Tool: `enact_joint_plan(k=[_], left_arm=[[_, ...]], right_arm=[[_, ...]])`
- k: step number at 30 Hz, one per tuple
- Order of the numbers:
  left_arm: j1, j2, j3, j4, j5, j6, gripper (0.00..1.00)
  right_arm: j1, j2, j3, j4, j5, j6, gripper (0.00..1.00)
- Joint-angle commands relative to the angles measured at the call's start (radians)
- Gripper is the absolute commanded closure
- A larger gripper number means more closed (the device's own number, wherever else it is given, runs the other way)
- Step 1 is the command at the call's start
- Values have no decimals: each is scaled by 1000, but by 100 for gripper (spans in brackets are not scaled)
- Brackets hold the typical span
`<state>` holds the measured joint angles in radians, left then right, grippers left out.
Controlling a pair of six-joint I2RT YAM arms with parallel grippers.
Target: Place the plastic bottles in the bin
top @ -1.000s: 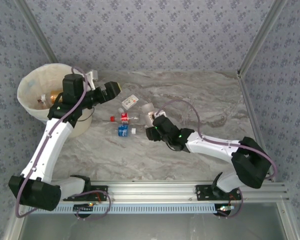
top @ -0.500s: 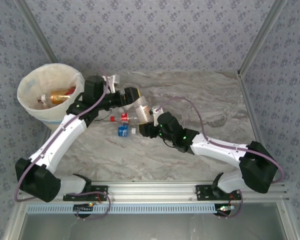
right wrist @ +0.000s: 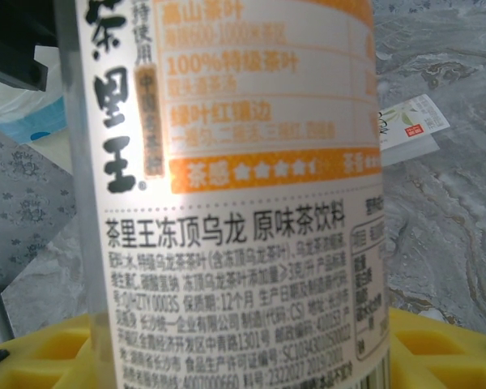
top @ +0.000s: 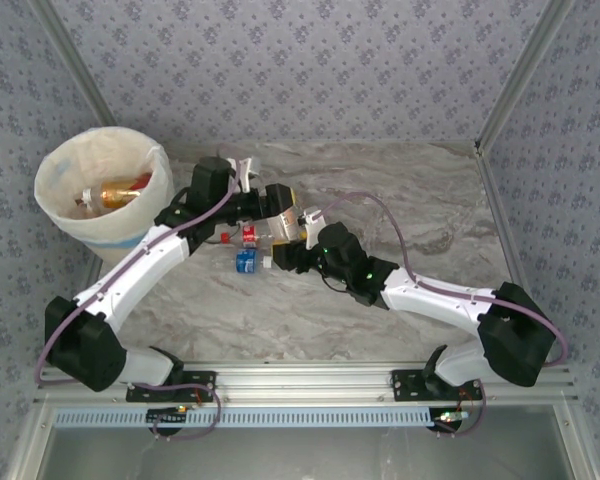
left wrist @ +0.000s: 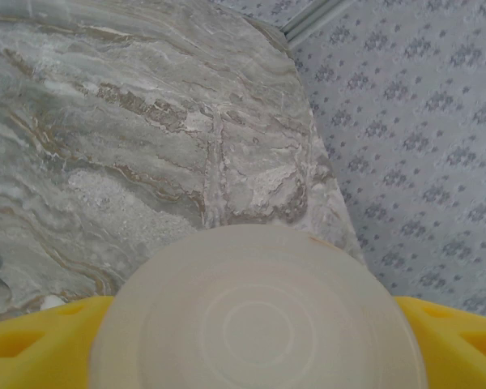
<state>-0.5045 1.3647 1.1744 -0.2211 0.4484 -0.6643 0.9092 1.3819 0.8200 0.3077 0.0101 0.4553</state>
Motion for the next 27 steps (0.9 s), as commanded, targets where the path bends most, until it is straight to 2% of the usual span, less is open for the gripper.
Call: enact_joint_plan(k=[1, 6, 11, 17, 19, 21, 23, 27], left_arm=[[-6, 17, -8, 59, -6, -4, 27], [-7, 14, -16, 73, 0, 0, 45], [-7, 15, 2, 64, 22, 25, 68], [-7, 15, 24, 24, -7, 32, 95], [-6, 10, 32, 11, -22, 41, 100], [-5, 1, 46, -8, -37, 58, 100], [-5, -10, 70, -37, -64, 82, 100], [-1, -32, 114, -95, -126, 122, 100]], right_arm=[[-4, 6, 31, 45, -11, 9, 93], [-5, 9, 41, 47, -17, 5, 86], [-7, 10, 55, 20, -15, 0, 58], [-9, 2, 67, -7, -19, -14, 39], [-9, -2, 74, -32, -6, -29, 32], [-10, -14, 78, -61, 8, -68, 23], [-9, -38, 65, -70, 38, -100, 0], [-12, -90, 38, -81, 88, -139, 0]])
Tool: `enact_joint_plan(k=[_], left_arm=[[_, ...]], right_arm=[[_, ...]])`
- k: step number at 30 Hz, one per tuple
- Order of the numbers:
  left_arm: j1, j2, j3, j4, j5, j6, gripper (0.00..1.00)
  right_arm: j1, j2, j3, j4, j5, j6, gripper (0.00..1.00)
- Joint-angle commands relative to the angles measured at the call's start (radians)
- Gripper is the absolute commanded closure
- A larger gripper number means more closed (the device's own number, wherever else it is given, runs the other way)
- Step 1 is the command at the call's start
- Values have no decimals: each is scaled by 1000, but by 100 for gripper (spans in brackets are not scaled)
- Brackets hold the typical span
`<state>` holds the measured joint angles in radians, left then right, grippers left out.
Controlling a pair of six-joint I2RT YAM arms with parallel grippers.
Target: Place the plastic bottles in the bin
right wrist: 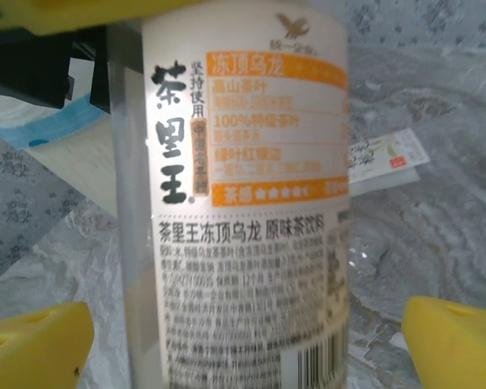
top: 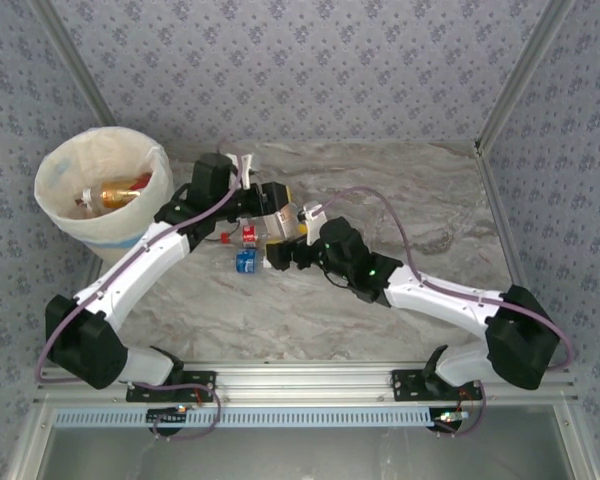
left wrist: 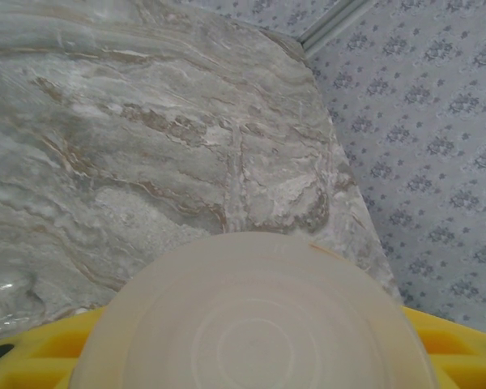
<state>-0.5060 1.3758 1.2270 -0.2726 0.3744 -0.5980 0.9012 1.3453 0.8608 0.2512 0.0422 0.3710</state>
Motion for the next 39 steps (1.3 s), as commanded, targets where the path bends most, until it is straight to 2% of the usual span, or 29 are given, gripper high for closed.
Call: enact_joint_plan(k=[1, 13, 18, 26, 29, 33, 39], left_arm=[[2, -49, 71, -55, -66, 62, 100], [62, -181, 172, -151, -262, 142, 100], [70, -225, 217, -162, -479, 224, 100], [77, -215, 324, -157, -728, 397, 100], [84, -169, 410, -202, -887, 492, 100], [149, -116, 514, -248, -1061, 598, 100], [348, -87, 568, -317, -1093, 599, 100]], right_arm=[[-7, -66, -3, -38, 66, -60, 0], [-17, -109, -16, -89, 194, -43, 0], [-25, -102, -12, -110, 265, 12, 0], [-36, -93, -4, -62, 262, 2, 1], [-39, -82, 6, -51, 238, -8, 1], [-39, -70, 12, -27, 212, -15, 1], [-38, -50, 33, -36, 195, -17, 1]])
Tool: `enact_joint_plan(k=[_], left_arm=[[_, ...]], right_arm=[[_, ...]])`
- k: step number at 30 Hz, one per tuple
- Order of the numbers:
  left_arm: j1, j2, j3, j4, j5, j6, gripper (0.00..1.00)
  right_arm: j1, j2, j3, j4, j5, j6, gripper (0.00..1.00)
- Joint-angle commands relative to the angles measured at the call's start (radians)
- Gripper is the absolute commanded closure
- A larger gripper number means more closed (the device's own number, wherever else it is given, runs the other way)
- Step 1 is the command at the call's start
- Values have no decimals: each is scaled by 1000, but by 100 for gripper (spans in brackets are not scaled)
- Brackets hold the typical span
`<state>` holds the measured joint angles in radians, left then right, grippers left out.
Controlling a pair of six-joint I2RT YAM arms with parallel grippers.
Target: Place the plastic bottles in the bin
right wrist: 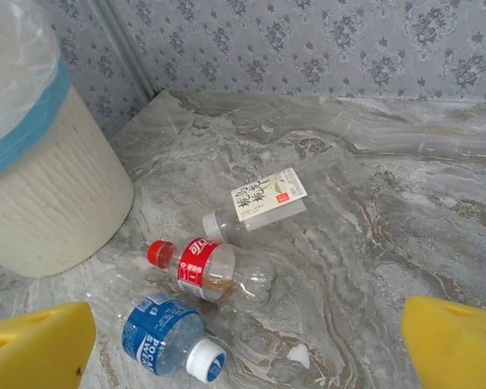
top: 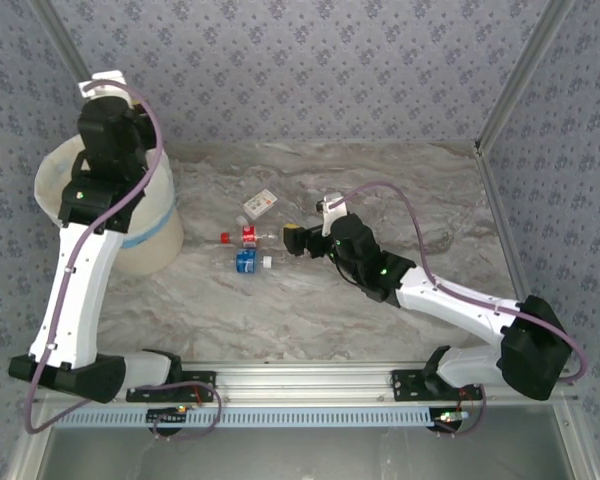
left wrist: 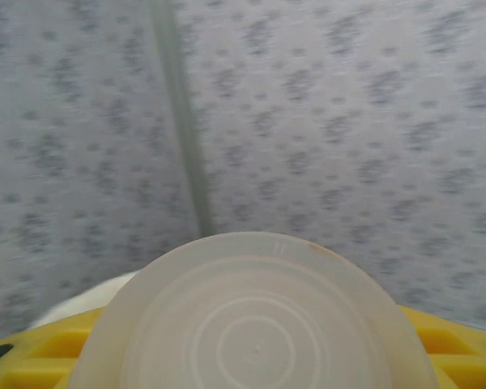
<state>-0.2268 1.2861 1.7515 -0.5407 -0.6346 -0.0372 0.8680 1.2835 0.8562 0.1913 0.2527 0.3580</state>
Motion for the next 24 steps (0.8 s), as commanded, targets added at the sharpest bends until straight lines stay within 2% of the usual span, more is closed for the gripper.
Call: enact_joint_plan(k=[1, 6, 16, 21, 22, 23, 24], left_arm=[[102, 5, 45, -59, -90, 33, 100], [270, 25, 46, -116, -87, -25, 100], [436, 163, 64, -222, -25, -79, 100], [477, 262, 88, -290, -58, -94, 86], [483, 278, 92, -309, -48, -102, 79], [485, 301, 102, -331, -32, -114, 66], [486, 325, 118, -359, -18, -123, 47]], right_arm=[[-5, 13, 40, 23, -16, -4, 1], [-5, 22, 49, 16, -22, -10, 1], [-6, 89, 138, -41, -83, -22, 2], [-2, 113, 163, -39, -92, -17, 2], [0, 115, 166, -41, -92, -17, 2], [-1, 117, 167, -42, -92, -18, 2], [-1, 118, 167, -43, -90, -17, 2]])
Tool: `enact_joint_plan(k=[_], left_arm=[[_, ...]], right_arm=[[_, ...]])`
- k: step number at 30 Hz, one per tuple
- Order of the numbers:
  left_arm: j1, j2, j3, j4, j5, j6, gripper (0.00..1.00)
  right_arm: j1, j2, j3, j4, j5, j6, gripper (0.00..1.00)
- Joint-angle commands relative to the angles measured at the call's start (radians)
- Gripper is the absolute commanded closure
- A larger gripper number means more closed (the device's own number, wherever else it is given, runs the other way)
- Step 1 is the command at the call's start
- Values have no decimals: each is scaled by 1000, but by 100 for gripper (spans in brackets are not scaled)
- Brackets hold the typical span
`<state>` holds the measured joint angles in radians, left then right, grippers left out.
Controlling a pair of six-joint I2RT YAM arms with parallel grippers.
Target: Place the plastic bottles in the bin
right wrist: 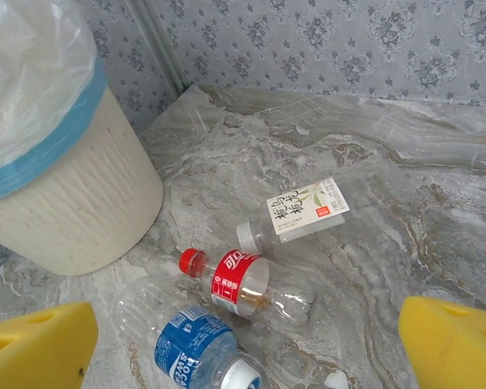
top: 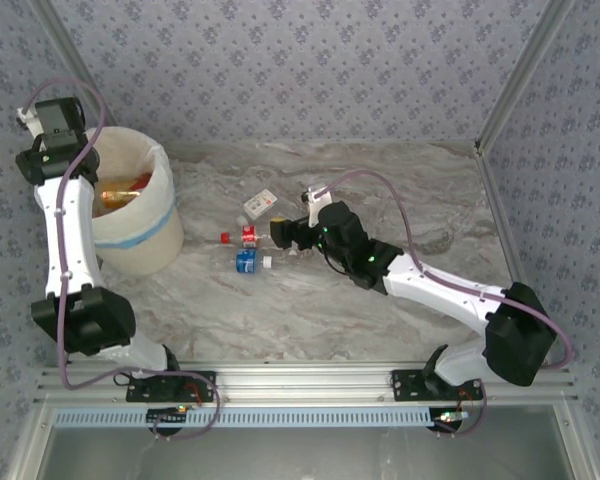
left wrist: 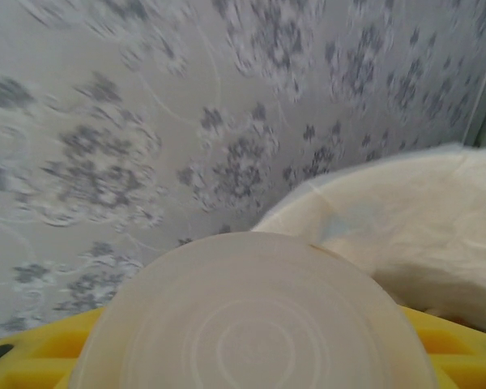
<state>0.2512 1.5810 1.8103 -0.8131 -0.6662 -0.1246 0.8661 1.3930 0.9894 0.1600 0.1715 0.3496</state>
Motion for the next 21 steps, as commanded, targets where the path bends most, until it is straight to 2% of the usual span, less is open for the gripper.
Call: enact_joint_plan(k=[1, 2, 3, 6, 10, 14, 17, 21], left_arm=[[8, 50, 80, -109, 25, -43, 30], [9, 76, 114, -140, 37, -49, 17], [8, 103, 162, -174, 47, -56, 10], [-4, 150, 276, -243, 99, -64, 3], [-53, 148, 300, -231, 157, -46, 1], [-107, 118, 291, -211, 261, -68, 1], [-160, 70, 248, -170, 324, -98, 1], [-250, -20, 146, -86, 337, -179, 0]], right_arm=[[2, 7, 35, -13, -8, -9, 2], [3, 7, 37, -16, -7, -9, 2], [2, 6, 37, -19, -7, -10, 2], [5, 1, 37, -29, 0, -17, 3], [6, -6, 30, -31, 11, -21, 3], [6, -11, 22, -32, 20, -20, 3], [7, -20, 12, -33, 35, -19, 3], [7, -38, -9, -40, 84, -2, 3]])
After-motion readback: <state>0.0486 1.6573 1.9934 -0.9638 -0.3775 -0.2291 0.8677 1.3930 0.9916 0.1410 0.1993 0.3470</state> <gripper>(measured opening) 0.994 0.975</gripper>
